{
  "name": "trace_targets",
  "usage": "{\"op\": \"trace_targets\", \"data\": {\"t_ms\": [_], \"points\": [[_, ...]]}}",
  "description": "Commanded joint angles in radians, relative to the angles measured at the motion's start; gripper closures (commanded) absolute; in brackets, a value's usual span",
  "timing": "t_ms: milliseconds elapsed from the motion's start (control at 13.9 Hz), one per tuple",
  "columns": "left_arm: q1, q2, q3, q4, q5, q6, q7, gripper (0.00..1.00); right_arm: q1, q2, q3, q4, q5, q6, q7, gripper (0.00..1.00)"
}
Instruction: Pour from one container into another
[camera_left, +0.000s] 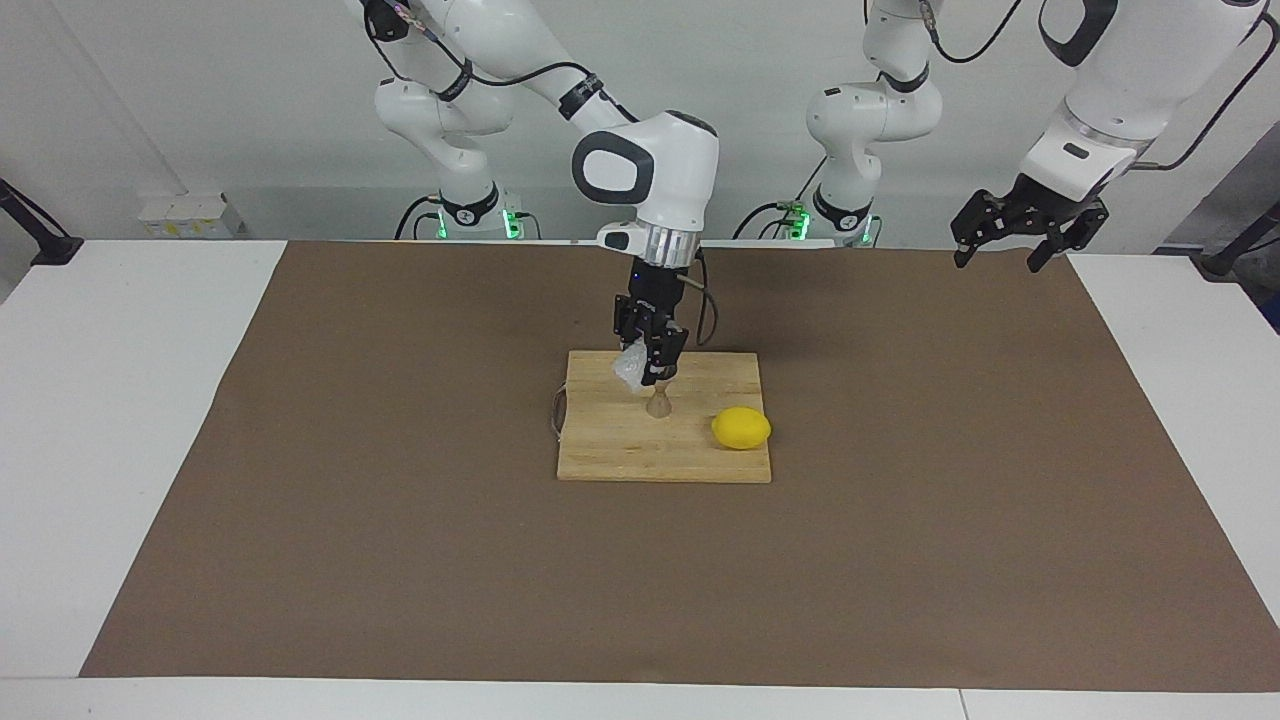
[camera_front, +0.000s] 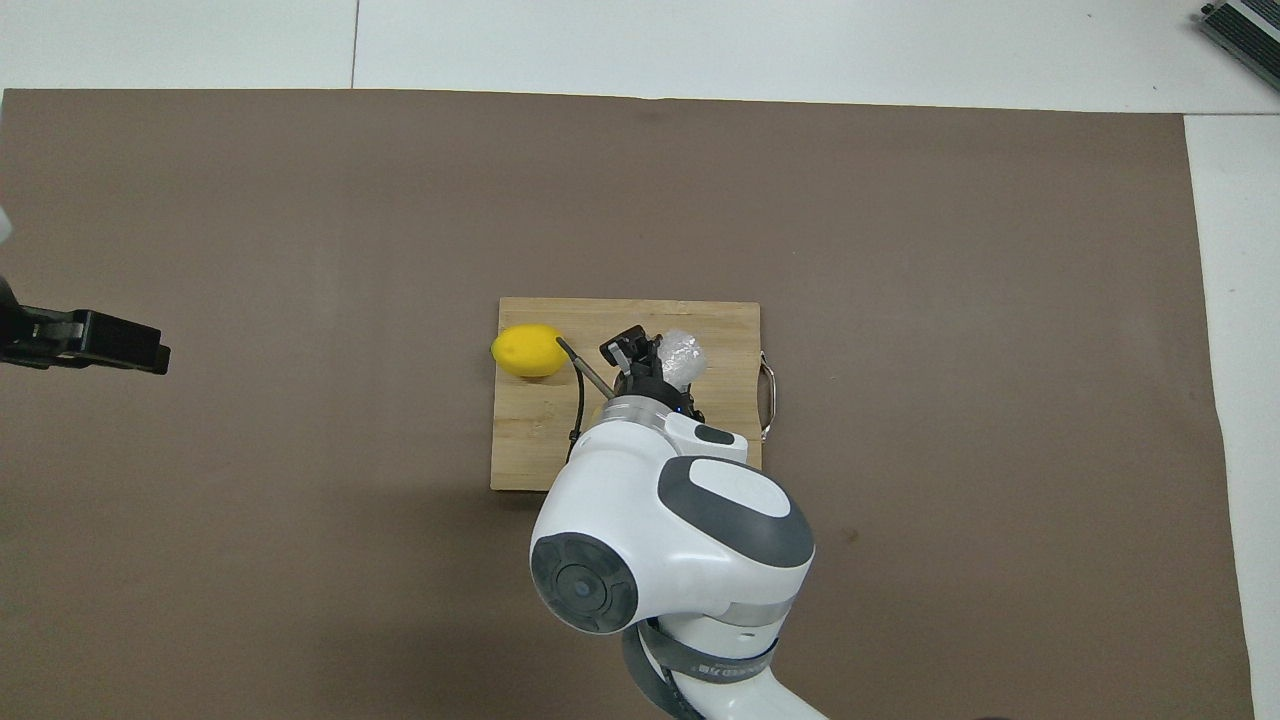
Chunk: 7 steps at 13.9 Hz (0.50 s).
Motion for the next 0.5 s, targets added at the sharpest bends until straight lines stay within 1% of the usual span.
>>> {"op": "trace_targets", "data": {"t_ms": [0,216,431], "points": [[0.008,-0.031,-0.009,-0.029,0.016,-0.005,-0.012,0.00,-0.007,0.006,0.027,-0.001,-0.058,-0.034,0.045,0.53],[0.008,-0.031,-0.009,-0.029,0.016,-0.005,-0.011,0.00,-0.005,0.006,0.032,-0.001,-0.062,-0.042,0.051,0.53],[0.008,-0.031,-0.009,-0.029,0.016,-0.005,-0.012,0.00,-0.007,0.004,0.052,-0.002,-0.088,-0.076,0.053,0.53]]}}
